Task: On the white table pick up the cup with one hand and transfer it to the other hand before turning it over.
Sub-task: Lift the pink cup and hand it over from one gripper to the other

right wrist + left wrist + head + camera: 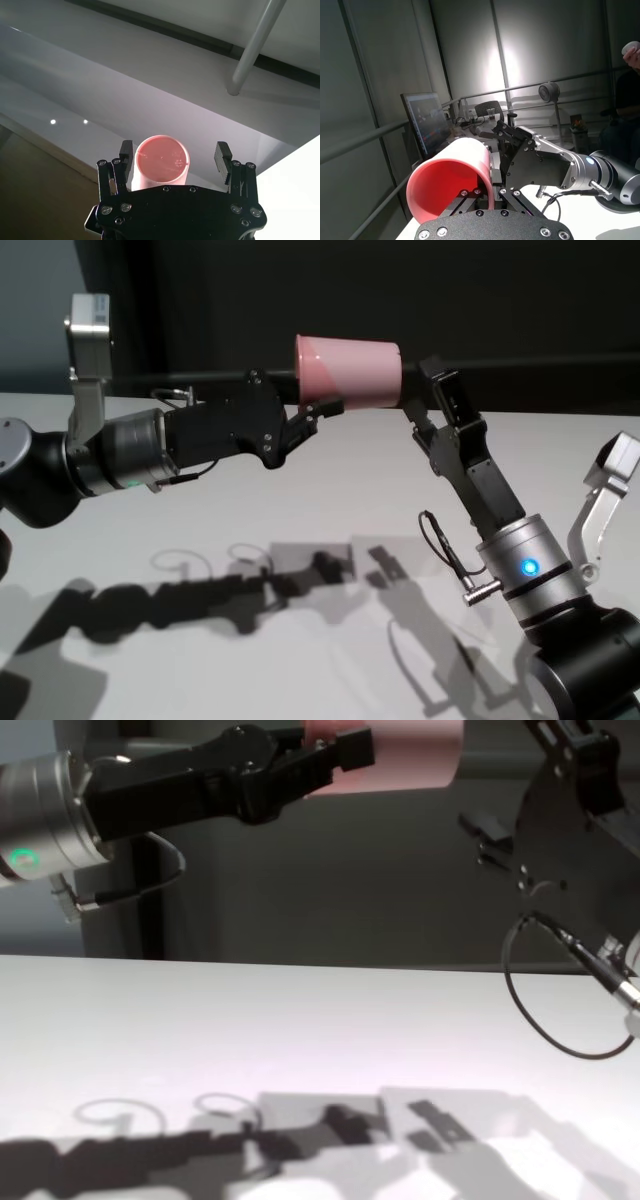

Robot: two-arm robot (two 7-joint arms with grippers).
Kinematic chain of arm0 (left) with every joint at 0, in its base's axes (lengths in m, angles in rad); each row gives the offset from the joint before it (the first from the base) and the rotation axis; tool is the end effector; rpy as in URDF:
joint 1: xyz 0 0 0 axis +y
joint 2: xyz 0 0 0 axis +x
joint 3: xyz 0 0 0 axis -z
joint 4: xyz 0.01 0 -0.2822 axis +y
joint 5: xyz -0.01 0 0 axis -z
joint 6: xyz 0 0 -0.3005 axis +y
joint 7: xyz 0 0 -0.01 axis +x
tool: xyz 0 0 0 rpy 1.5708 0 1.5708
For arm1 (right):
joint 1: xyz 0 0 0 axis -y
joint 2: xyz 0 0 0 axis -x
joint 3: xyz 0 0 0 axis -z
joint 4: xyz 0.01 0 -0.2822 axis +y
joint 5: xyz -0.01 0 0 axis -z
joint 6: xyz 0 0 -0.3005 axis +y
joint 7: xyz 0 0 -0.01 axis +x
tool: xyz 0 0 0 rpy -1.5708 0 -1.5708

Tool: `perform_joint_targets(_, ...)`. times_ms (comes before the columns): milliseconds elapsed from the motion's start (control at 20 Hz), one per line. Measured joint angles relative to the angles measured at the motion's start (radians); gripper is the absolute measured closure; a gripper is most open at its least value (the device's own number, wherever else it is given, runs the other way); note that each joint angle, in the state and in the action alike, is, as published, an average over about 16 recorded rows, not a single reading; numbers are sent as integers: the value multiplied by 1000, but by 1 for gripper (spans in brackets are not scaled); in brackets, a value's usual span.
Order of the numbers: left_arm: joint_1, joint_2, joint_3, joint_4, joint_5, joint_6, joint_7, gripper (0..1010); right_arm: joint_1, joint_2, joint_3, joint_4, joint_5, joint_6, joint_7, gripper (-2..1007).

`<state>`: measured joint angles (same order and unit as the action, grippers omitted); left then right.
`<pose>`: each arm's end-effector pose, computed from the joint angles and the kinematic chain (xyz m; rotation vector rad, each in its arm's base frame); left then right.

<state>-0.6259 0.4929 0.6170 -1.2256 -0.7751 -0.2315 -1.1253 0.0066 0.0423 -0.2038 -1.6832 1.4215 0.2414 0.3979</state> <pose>0.4500 0.0356 -0.2045 -0.1470 -0.1895 0.1273 0.3140 0.0560 -0.2582 0.9904 0.9628 -0.5686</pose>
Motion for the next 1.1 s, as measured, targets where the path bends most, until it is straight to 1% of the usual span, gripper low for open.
perform_joint_targets(500,0,0,0,0,0,0,0,962,30,0,-42,19,14,-13,1,3)
perform_joint_targets(1100,0,0,0,0,0,0,0,962,58,5,-79,34,32,-31,2,3)
